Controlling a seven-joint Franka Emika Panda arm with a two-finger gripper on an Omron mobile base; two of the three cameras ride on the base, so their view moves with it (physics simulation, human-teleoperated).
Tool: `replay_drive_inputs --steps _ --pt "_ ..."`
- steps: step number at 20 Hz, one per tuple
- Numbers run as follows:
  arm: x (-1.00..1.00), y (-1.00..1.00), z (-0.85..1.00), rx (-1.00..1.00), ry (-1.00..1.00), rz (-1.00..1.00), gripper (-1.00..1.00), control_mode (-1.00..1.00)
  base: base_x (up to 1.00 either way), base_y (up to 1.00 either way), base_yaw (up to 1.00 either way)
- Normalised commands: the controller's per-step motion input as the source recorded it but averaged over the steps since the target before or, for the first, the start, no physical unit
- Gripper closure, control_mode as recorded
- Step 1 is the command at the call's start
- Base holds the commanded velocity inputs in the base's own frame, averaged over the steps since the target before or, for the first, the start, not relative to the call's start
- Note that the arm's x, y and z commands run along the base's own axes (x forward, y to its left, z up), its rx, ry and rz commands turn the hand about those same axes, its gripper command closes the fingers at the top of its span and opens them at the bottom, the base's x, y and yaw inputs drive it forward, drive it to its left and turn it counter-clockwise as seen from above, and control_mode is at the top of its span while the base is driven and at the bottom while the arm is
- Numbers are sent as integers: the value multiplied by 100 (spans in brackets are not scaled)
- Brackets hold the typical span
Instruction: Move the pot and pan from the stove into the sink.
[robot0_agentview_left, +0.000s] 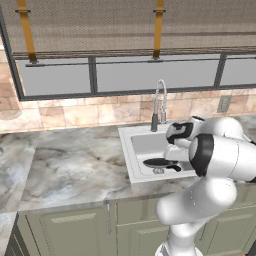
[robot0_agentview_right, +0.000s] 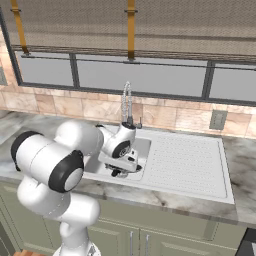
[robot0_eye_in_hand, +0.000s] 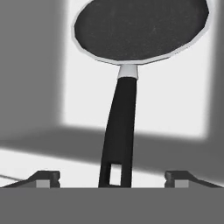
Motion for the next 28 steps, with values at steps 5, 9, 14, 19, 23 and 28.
replay_drive_inputs --steps 5,9,14,19,23,28 --pt "-7 0 52 4 0 0 -100 -100 0 0 0" --pt "-25 0 70 5 0 0 -100 -100 0 0 0" --pt "-59 0 62 6 1 0 -100 -100 0 0 0" --pt "-99 0 43 6 0 0 -100 -100 0 0 0" --pt "-100 0 49 7 0 0 -100 -100 0 0 0" --pt "-100 0 55 7 0 -1 -100 -100 0 0 0"
